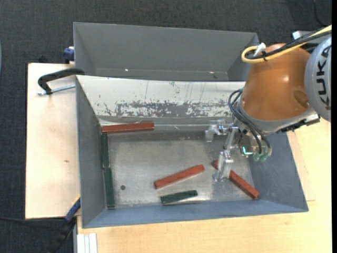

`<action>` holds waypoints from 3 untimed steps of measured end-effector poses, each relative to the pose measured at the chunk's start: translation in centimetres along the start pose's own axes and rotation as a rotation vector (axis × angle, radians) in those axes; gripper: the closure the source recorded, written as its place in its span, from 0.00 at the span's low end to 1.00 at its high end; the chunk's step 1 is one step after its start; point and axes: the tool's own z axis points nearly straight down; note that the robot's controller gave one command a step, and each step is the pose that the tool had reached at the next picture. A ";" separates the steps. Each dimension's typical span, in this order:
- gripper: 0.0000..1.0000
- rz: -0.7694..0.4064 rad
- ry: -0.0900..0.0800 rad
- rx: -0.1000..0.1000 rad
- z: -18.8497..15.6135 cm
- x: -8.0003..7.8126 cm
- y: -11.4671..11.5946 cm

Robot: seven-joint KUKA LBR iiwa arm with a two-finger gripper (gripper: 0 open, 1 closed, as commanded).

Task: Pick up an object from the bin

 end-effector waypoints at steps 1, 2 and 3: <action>0.00 0.000 -0.005 0.000 -0.3 -0.1 0.0; 0.00 -0.103 -0.010 0.001 3.2 -0.4 0.4; 0.00 -0.093 -0.011 0.000 9.8 -1.9 0.9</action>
Offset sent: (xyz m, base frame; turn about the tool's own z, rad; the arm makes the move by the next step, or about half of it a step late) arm 0.0040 0.0103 -0.1085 -0.3108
